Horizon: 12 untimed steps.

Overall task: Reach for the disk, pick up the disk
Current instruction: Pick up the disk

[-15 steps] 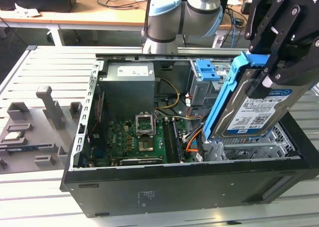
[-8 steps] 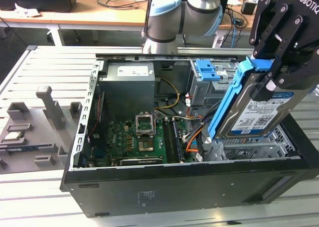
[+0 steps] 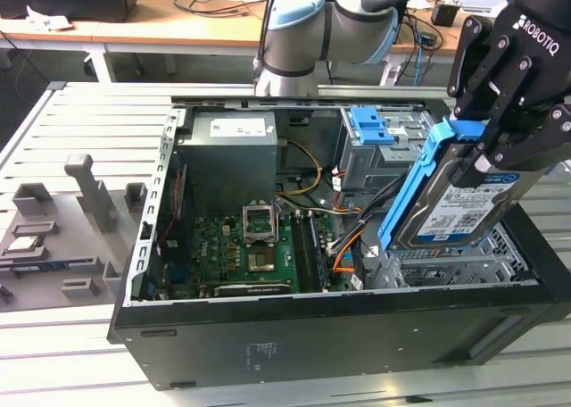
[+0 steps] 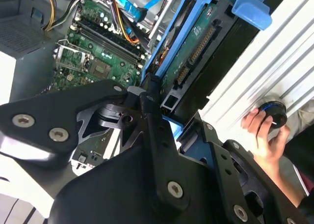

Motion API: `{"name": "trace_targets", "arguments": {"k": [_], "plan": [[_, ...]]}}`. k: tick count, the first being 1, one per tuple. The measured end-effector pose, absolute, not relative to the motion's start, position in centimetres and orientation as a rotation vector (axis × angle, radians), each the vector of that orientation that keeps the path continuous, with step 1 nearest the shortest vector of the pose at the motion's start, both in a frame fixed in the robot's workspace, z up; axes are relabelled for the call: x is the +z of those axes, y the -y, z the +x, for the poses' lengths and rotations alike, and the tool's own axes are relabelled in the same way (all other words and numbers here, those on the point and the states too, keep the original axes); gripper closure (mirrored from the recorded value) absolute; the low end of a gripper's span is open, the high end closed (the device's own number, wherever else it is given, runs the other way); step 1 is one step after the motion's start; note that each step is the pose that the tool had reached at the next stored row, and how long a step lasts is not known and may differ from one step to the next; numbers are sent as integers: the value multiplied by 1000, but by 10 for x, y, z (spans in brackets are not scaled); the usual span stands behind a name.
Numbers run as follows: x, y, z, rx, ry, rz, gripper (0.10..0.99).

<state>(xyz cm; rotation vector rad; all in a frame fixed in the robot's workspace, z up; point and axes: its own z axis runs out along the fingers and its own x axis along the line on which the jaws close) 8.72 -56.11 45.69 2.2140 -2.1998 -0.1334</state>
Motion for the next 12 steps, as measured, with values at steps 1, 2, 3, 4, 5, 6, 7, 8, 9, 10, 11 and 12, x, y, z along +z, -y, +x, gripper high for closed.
{"name": "trace_targets", "arguments": {"k": [1,2,3,4,5,6,7,8,9,10,11,12], "plan": [[455,559,91,-133,2199,2213,722],[455,558,95,-133,2199,2212,722],[454,557,97,-133,2198,2212,722],[453,556,102,-132,2197,2211,722],[452,556,106,-131,2197,2210,722],[452,556,106,-131,2197,2210,722],[452,556,106,-131,2197,2210,722],[452,556,106,-131,2197,2210,722],[452,556,106,-131,2197,2210,722],[452,556,106,-131,2197,2210,722],[452,556,106,-131,2197,2211,722],[452,556,106,-131,2197,2211,722]]}}
